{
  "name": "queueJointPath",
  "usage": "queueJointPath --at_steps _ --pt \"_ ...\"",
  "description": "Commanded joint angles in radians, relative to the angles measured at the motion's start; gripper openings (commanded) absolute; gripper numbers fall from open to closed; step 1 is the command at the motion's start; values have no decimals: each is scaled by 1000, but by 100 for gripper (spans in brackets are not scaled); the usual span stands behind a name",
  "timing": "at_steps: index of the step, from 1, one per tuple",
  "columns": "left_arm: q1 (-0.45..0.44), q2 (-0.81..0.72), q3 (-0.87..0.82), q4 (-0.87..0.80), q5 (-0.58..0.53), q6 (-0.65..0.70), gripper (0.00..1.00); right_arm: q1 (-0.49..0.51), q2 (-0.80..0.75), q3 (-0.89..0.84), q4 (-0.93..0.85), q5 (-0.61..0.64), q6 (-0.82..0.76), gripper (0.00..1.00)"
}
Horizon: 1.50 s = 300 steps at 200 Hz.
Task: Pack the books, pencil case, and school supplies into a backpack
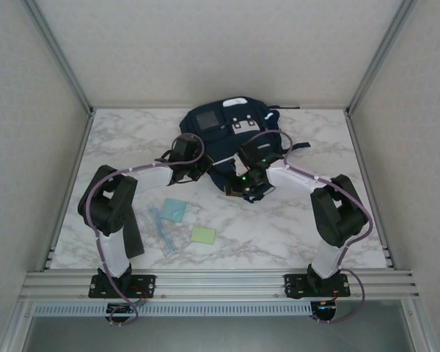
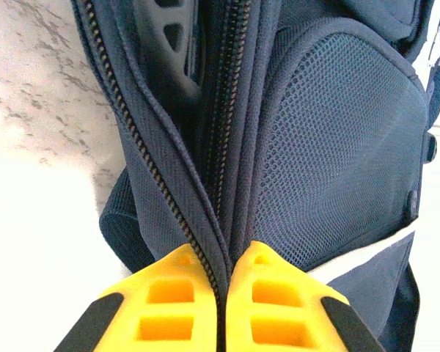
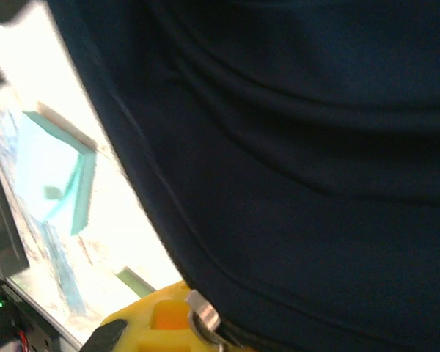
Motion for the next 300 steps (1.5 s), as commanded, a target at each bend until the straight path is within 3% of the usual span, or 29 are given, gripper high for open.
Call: queueJointPath --at_steps 1,57,86,114,147,155,165,174,178,181,212,241,270,300 --pt "101 -67 9 -59 -44 116 0 -68 -66 -89 -283 30 -50 0" --pt "145 -70 18 -143 31 223 0 -301 -133 16 -377 296 -118 0" --pt "179 -54 43 -167 55 275 0 -351 -93 119 -334 326 -159 0" --pt "219 15 129 -196 112 328 0 -334 -51 132 -230 136 -177 0" --pt "243 169 357 -303 153 389 0 -229 -24 85 -74 -63 -158 0" --pt "244 193 412 -349 146 396 16 -202 -10 83 -30 -92 -140 0" --pt "245 193 455 -404 129 399 60 -165 11 88 23 -112 -115 0" --pt "244 167 454 -440 91 400 79 -133 34 107 59 -124 -101 0" --pt "244 148 447 -454 70 402 95 -119 46 119 72 -126 -95 0" --pt "244 134 437 -464 54 403 98 -109 56 127 82 -126 -90 0" --pt "248 -51 300 -539 -71 421 100 -37 169 264 156 -157 -57 0" --pt "248 -192 155 -567 -89 378 100 -4 271 393 171 -187 -47 0" --pt "216 -309 -23 -443 -34 198 100 13 289 407 205 -214 -21 0" --pt "116 -303 -135 -269 -62 -15 100 34 250 347 242 -240 13 0"
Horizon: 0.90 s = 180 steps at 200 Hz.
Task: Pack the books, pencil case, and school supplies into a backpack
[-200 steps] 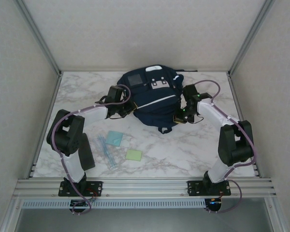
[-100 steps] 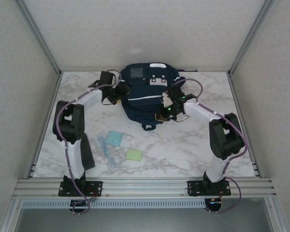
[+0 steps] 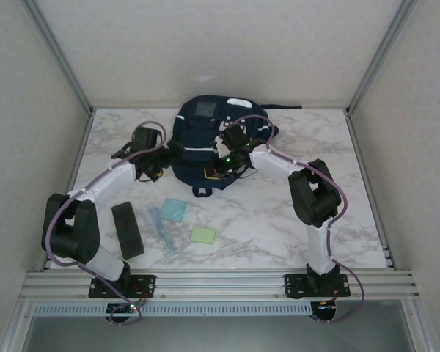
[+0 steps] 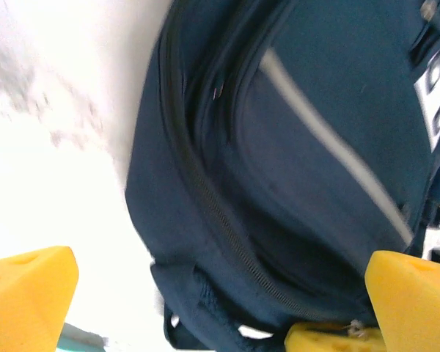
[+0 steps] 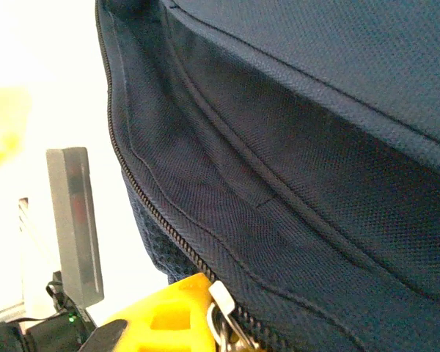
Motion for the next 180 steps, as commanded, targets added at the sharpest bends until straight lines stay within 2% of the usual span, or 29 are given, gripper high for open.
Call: queueJointPath --at_steps 1,38,56,67,82,88,119,142,180 --pt "-77 18 -74 148 -25 -211 100 19 -41 -19 130 -52 25 0" --pt "-138 135 -68 277 -85 -329 97 44 -138 -170 158 -84 78 0" --pt "-145 186 -46 299 -103 -330 87 55 -178 -234 139 -99 80 0" --pt "-145 205 -44 320 -112 -324 68 58 -197 -273 120 -116 68 0" --pt "-142 227 -29 317 -118 -298 25 58 -219 -309 54 -126 1 0" --pt "-138 233 -24 315 -111 -286 1 58 -221 -310 0 -108 -42 0" --pt "-114 188 -27 259 -127 -224 0 21 -178 -289 -302 52 -227 0" --pt "-78 136 -31 218 -123 -169 0 -36 -155 -306 -388 133 -280 0" --pt "-53 99 0 110 -94 -51 0 -159 -158 -262 -421 306 -284 0"
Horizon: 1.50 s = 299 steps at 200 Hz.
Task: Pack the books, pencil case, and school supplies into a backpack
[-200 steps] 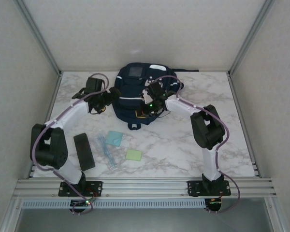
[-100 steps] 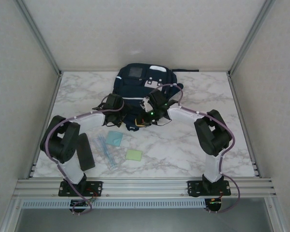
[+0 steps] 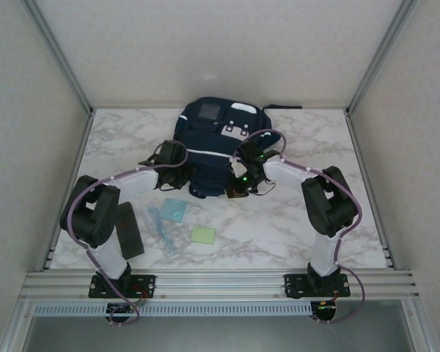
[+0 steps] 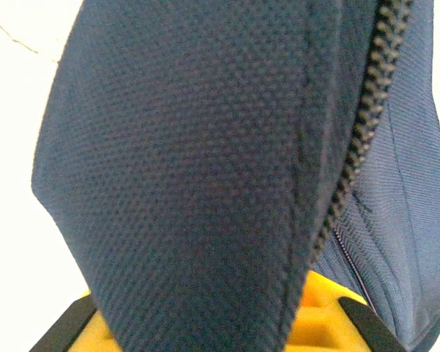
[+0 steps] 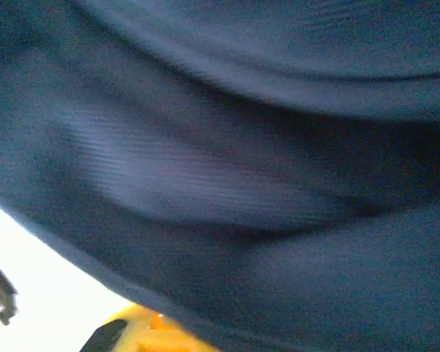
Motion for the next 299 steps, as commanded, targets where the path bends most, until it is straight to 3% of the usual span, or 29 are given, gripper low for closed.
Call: queueJointPath --at_steps 1,30,46,76,99,135,171,252,275,299 --pt "63 -64 50 -85 -67 133 0 -97 3 19 -255 191 -32 0" --pt "73 -76 52 -116 -12 181 0 -177 40 139 -264 332 -70 0" --pt "75 -81 66 -153 2 218 0 -219 103 236 -275 341 -101 0" --pt "93 -100 74 -192 -7 258 0 -232 129 316 -308 158 -133 0" --pt "104 -97 70 -173 -33 263 0 -202 60 226 -302 -38 -155 0" --pt "125 -44 107 -172 -75 311 0 -160 -25 59 -325 -130 -167 0" --pt "139 -36 128 -185 -87 348 0 -163 28 57 -362 10 -157 0" --pt "178 -66 125 -232 -29 398 0 -258 152 319 -371 338 -163 0" --pt "183 -79 132 -250 -4 413 0 -290 195 370 -361 357 -166 0" --pt "192 -88 134 -261 3 423 0 -309 232 428 -389 277 -175 0"
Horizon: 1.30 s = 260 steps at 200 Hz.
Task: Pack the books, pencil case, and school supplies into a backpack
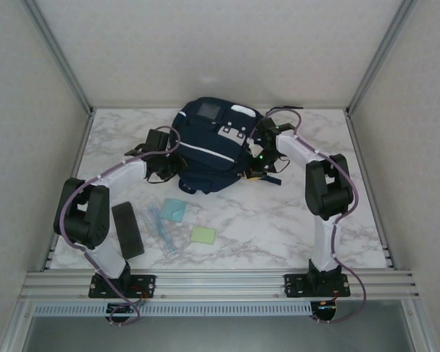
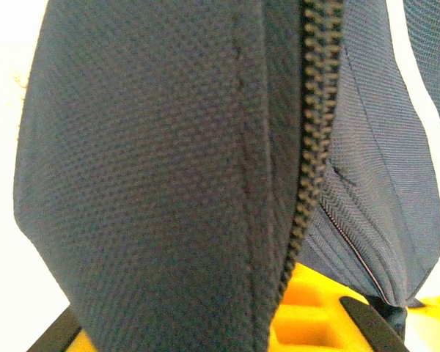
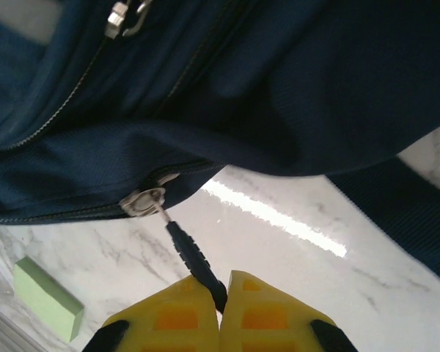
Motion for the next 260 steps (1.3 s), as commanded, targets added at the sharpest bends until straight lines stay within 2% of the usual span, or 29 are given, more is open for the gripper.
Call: queueJointPath --at_steps 1,28,45,49,55,59,80,91,104,117,151,174,209,230,260 --pt "82 -64 33 -85 -93 83 0 -114 52 62 -35 193 11 0" --pt "89 -56 33 -89 -90 76 1 -76 5 -12 9 56 4 0" --pt "88 -55 33 -103 -82 55 34 -60 -49 -110 100 -44 43 0" --pt "89 -59 28 -102 -79 47 44 -56 -61 -129 119 -58 52 0" --pt "89 -70 23 -108 -83 34 65 -49 -76 -152 139 -60 67 0" --pt "89 -78 20 -114 -92 23 74 -45 -86 -165 149 -57 75 0" --pt "89 -135 24 -179 -144 19 100 -20 -135 -208 199 -26 96 0" --pt "89 -165 31 -216 -171 22 100 -9 -155 -219 215 -17 94 0" --pt "89 -208 34 -245 -178 19 100 8 -173 -234 248 -4 90 13" --pt "86 -248 25 -250 -164 -13 100 32 -183 -248 283 5 85 20" --pt "8 -338 -125 -83 -151 -282 96 114 -178 -281 376 72 85 40" --pt "-91 -340 -196 47 -225 -448 87 120 -171 -295 429 92 138 42" --pt "-221 -252 -177 119 -338 -580 75 120 -221 -355 475 144 232 42" --pt "-256 -178 -151 124 -339 -640 72 120 -260 -411 490 182 271 42" --pt "-262 -86 -128 119 -348 -699 70 119 -313 -471 499 201 304 42"
